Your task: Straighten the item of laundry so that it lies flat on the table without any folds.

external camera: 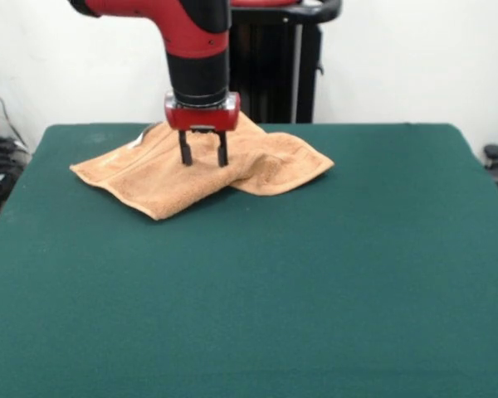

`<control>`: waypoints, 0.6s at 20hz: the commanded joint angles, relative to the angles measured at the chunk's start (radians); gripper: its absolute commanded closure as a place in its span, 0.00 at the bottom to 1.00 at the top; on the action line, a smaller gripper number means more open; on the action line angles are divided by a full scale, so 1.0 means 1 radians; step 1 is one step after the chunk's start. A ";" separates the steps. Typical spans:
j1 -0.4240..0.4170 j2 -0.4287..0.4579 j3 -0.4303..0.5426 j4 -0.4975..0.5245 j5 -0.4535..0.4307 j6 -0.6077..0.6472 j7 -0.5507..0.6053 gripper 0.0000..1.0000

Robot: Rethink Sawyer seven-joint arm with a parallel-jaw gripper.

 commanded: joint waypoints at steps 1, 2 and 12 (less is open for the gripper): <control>0.058 0.076 0.020 0.035 -0.025 -0.016 0.105 0.00; 0.061 0.082 0.019 0.028 -0.022 -0.016 0.107 0.00; 0.080 0.084 0.018 0.009 -0.002 -0.005 0.116 0.00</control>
